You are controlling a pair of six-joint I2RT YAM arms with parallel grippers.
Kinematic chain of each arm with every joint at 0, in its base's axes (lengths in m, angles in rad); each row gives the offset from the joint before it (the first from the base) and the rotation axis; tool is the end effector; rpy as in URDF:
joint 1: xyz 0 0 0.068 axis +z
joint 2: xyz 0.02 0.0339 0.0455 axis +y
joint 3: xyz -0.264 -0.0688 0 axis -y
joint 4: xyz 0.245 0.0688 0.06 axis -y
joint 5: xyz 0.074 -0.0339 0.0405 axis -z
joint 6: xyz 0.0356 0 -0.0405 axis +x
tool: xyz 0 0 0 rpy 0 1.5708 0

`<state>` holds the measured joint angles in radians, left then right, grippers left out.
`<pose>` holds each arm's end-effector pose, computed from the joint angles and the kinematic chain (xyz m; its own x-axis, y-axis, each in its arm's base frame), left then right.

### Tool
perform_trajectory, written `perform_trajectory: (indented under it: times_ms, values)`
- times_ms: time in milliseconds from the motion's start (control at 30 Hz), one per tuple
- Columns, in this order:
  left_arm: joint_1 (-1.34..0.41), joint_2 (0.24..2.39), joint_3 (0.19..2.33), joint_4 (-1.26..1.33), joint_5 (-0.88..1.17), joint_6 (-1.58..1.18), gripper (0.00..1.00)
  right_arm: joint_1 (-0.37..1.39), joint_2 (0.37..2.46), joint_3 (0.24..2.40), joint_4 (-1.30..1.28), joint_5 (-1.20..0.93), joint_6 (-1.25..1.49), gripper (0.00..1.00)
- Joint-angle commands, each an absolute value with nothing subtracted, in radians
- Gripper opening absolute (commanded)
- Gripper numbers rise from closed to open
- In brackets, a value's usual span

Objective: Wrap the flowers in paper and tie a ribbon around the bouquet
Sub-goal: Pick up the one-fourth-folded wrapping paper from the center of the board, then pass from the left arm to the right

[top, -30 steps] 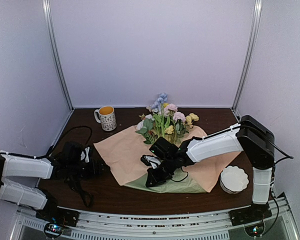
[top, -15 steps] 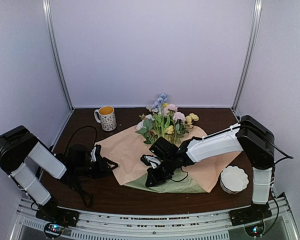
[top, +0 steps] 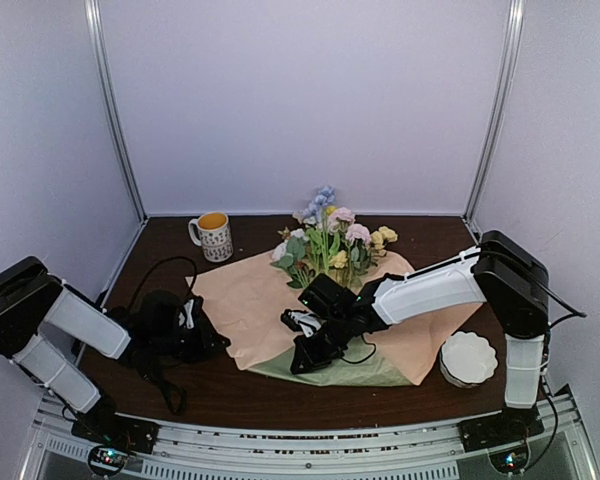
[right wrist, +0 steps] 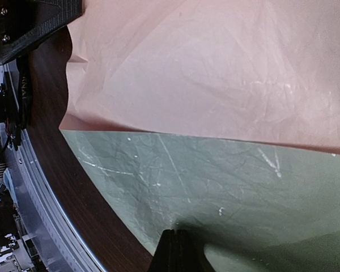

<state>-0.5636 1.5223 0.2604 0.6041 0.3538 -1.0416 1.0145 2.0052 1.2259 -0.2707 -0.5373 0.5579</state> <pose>0.1826 -0.1300 0.0964 -0.8936 -0.3932 -0.2167 -0.0761 0.6083 -0.7900 0.1955 0.3490 0.1328 -0.8460 -0.4993 -0.1871 -0.4905 0.5914 0.6401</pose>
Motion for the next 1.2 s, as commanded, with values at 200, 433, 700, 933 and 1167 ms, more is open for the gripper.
perform_trajectory:
  times_ms: [200,433,700,933,1167]
  values:
    - [-0.728,1.417,0.623,0.09,0.174,-0.759,0.0,1.006,2.033,1.176,-0.218,-0.522,0.583,0.0]
    - [-0.744,1.499,0.781,-0.007,0.204,-0.698,0.0,0.999,2.037,1.159,-0.171,-0.534,0.599,0.0]
    - [-0.804,1.669,1.042,-0.086,0.242,-0.578,0.0,0.961,1.939,1.024,0.052,-0.543,0.721,0.0]
    - [-0.807,1.727,1.108,-0.135,0.207,-0.542,0.0,0.91,1.77,0.9,0.037,-0.414,0.757,0.0]
    - [-0.872,1.755,1.227,-0.191,0.192,-0.419,0.0,0.821,1.88,0.818,0.237,-0.561,0.827,0.0]
